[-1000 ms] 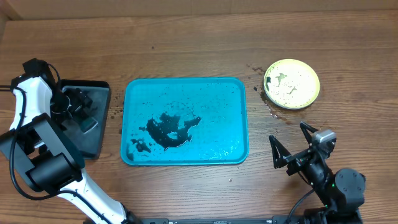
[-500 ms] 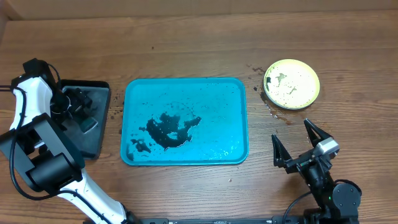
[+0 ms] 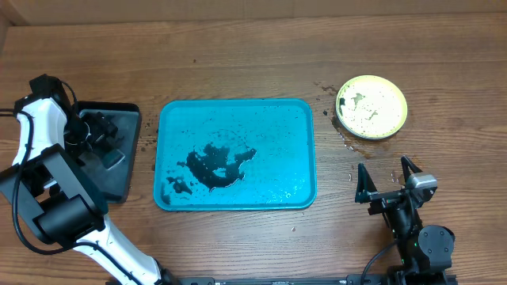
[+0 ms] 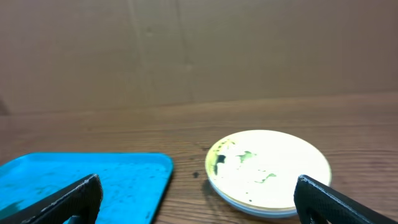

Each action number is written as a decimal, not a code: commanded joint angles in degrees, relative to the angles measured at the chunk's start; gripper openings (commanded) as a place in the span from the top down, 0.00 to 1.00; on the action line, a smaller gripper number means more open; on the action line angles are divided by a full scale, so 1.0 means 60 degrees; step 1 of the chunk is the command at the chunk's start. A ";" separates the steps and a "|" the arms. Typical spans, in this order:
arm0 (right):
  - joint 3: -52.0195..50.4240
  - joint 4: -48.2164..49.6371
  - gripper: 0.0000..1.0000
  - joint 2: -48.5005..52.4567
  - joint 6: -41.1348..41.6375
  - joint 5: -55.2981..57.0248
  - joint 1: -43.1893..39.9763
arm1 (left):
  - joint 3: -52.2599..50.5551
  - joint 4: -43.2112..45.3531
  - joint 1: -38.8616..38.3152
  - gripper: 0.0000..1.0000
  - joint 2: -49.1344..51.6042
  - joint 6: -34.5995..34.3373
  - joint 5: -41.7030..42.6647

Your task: Clean dirty plates on tray and stack at the side

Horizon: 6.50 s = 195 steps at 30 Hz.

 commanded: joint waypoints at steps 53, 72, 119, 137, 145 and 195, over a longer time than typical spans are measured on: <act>-0.0098 0.0036 0.00 -0.0087 -0.0033 0.0554 0.0029 | -0.0510 -0.0076 -0.0047 0.00 -0.3865 0.0302 0.0226; -0.0098 0.0036 0.00 -0.0087 -0.0033 0.0554 0.0029 | -0.8735 0.5184 -0.2783 0.00 -1.1730 0.2619 0.2448; -0.0098 0.0036 0.00 -0.0087 -0.0033 0.0554 0.0029 | -1.4950 0.9085 -0.4084 0.00 -1.8819 0.2561 0.1738; -0.0098 0.0036 0.00 -0.0087 -0.0033 0.0554 0.0029 | -1.4950 0.9020 -0.4586 0.00 -1.9689 0.2871 0.1311; -0.0098 0.0036 0.00 -0.0087 -0.0033 0.0554 0.0029 | -1.4950 0.9034 -0.4586 0.00 -1.9682 0.2867 0.1319; -0.0098 0.0036 0.00 -0.0087 -0.0033 0.0554 0.0029 | -1.4950 0.9034 -0.4586 0.00 -1.9682 0.2867 0.1319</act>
